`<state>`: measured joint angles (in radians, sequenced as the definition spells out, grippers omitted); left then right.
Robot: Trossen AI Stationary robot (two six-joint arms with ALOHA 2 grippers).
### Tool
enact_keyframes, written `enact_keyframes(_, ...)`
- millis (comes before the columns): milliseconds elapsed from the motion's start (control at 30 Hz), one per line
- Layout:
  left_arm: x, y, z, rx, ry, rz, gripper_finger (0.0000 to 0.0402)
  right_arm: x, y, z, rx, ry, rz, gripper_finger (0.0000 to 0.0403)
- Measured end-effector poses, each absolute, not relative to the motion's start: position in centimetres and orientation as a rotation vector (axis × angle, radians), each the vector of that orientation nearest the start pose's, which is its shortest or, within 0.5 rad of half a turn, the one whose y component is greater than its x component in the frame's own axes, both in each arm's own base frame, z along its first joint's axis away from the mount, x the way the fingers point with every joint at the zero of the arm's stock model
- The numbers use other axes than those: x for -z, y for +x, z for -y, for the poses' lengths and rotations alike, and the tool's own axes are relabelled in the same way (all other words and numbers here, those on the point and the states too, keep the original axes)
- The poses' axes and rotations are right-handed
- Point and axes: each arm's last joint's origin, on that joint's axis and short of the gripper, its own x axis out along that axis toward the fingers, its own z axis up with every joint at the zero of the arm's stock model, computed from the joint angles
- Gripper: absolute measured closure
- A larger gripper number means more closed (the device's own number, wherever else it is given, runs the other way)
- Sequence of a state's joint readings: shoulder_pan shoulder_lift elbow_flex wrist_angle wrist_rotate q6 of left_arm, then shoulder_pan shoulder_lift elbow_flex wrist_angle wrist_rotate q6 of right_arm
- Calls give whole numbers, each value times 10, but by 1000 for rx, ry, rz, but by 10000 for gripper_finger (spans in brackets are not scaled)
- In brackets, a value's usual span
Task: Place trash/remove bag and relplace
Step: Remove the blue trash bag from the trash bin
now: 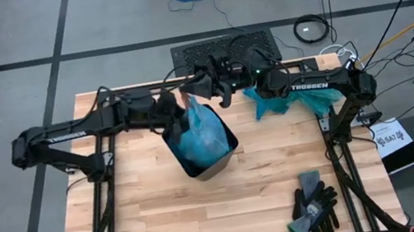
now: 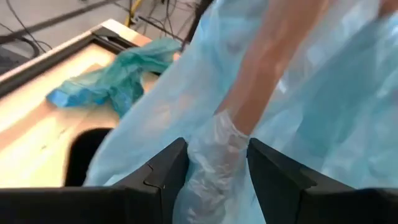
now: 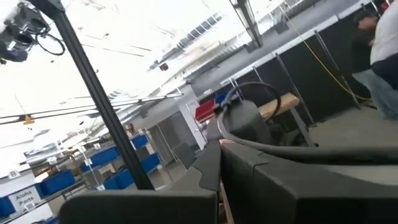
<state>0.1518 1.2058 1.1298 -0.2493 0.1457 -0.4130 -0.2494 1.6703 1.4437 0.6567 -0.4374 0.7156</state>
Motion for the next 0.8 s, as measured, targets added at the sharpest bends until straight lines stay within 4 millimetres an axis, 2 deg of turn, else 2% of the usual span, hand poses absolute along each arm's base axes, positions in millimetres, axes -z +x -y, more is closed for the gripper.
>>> enact_keyframes(133, -354, 270, -31, -48, -460, -355, 233, -409, 374, 86, -317, 566, 323, 403)
enact_keyframes(433, -350, 272, -27, -42, -461, -395, 233, -424, 365, 86, -355, 496, 497, 403)
enact_keyframes(600, -367, 257, -27, -48, -447, -300, 233, -420, 368, 88, -327, 544, 442, 403)
enact_keyframes(800, -392, 229, -26, -123, -416, -165, 233, -415, 371, 88, -316, 572, 389, 402)
